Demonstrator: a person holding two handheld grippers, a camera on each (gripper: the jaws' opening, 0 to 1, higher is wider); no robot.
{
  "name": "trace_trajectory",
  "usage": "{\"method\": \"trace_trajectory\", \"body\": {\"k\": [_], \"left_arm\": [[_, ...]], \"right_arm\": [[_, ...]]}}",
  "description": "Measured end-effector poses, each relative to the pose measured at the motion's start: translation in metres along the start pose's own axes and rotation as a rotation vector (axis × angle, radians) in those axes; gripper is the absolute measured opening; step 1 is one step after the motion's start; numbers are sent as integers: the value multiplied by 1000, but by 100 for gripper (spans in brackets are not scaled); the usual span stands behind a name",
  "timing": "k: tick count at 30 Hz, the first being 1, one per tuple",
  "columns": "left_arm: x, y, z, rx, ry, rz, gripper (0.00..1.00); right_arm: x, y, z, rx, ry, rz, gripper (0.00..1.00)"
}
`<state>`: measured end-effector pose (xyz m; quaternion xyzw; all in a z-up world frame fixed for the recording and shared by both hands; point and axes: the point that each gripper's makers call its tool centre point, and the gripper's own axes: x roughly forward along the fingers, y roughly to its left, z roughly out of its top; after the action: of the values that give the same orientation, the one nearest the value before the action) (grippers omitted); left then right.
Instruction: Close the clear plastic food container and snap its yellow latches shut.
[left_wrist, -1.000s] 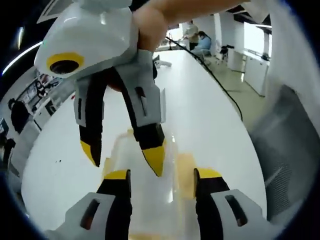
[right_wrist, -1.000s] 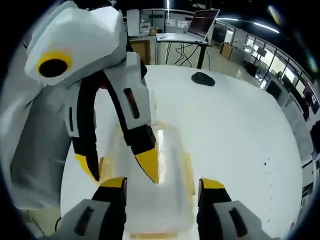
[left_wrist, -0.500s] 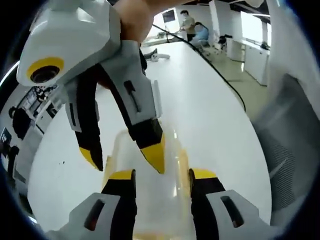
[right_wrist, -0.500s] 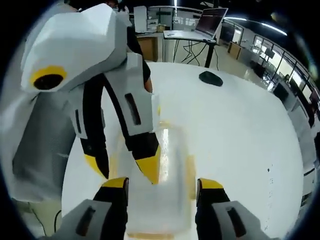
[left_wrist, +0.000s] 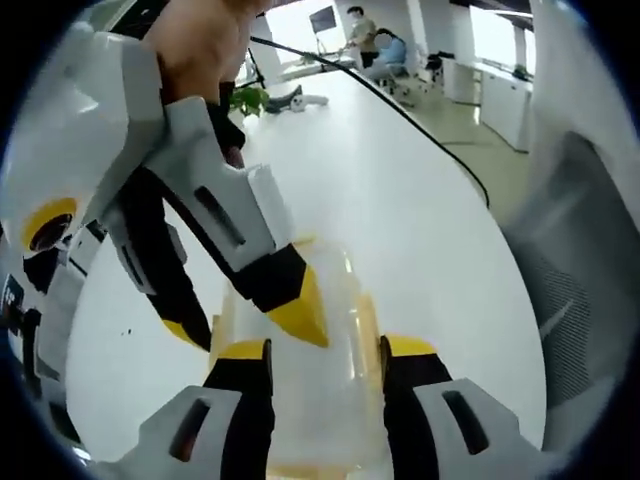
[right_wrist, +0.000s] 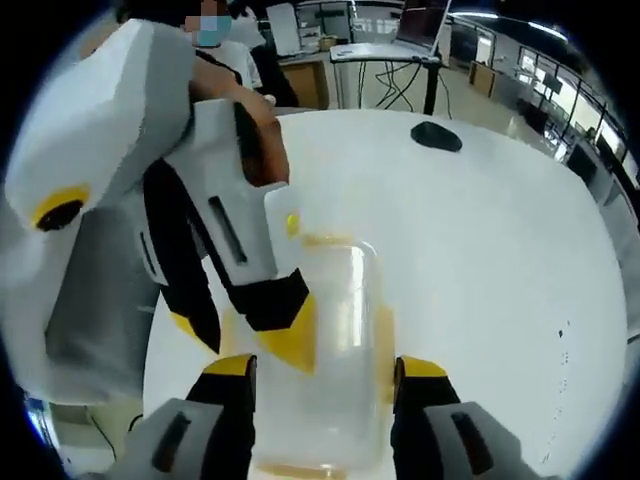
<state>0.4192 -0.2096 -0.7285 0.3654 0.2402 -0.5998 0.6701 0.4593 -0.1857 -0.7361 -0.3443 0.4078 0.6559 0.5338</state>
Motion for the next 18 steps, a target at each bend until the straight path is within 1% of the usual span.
{"method": "trace_trajectory", "body": {"k": [6, 11, 13, 15, 16, 18], "left_arm": [[0, 0, 0, 0, -5, 3, 40], [0, 0, 0, -2, -6, -1, 40], [0, 0, 0, -1, -6, -3, 40], [0, 1, -1, -10, -22, -6, 39], [0, 1, -1, 2, -28, -7, 39], [0, 0, 0, -5, -28, -4, 39]], "right_arm": [[3, 1, 0, 3, 45, 58, 53], [5, 1, -1, 7, 94, 78, 51], [6, 1, -1, 7, 123, 93, 51], [7, 1, -3, 20, 157, 111, 51], [7, 1, -3, 13, 158, 114, 51], [9, 0, -4, 21, 185, 124, 51]]}}
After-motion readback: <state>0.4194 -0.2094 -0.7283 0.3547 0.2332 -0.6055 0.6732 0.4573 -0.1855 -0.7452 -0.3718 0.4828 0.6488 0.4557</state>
